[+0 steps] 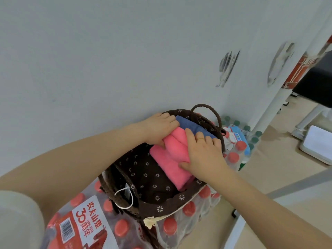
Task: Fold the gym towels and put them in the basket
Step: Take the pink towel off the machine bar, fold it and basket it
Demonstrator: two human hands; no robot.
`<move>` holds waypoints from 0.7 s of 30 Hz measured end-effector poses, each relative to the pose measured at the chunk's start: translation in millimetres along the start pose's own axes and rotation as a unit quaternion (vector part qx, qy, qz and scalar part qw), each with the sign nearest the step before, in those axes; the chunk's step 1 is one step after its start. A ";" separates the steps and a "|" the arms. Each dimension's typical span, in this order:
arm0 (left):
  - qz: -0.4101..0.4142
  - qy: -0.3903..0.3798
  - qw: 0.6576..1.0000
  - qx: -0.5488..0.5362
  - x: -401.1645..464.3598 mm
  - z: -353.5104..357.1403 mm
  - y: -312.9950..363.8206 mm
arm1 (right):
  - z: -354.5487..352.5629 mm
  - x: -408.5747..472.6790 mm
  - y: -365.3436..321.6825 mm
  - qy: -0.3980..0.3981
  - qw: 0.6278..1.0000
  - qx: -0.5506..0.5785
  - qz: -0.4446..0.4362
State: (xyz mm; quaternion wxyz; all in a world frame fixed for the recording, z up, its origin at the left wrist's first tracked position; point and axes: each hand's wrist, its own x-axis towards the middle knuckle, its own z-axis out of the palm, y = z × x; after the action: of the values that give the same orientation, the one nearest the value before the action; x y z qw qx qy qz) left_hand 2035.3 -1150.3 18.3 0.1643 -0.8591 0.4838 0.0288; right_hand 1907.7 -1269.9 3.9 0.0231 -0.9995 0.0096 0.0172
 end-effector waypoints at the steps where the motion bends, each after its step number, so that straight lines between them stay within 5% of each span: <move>1: -0.011 0.006 1.000 -0.010 -1.6 1.6 1.2 | -3.2 -0.3 -2.2 0.005 0.999 -0.031 -0.007; 3: -0.042 0.022 0.998 -0.046 -9.1 1.1 -0.5 | -7.0 3.1 -7.0 0.086 0.991 -0.074 -0.072; 5: -0.066 0.052 0.992 -0.095 -21.7 -2.8 -4.5 | -3.3 6.0 -12.5 0.160 0.954 -0.090 -0.235; 8: -0.084 0.000 0.981 -0.174 -46.8 -5.5 -6.2 | 1.0 9.1 -16.7 0.113 0.910 -0.107 -0.385; 14: -0.076 -0.341 0.902 -0.254 -81.1 6.1 13.5 | -0.4 24.2 -27.8 -0.115 0.879 -0.300 -0.353; 21: -0.072 -0.427 0.878 -0.202 -88.3 4.0 22.3 | -1.4 38.5 -14.8 -0.127 0.856 -0.339 -0.369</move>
State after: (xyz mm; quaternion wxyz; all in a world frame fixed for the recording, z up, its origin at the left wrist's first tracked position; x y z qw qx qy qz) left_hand 1970.1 -1087.1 27.3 0.1794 -0.8102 0.2870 0.4785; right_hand 1946.5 -1255.8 4.6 -0.3118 -0.8646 -0.3696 0.1367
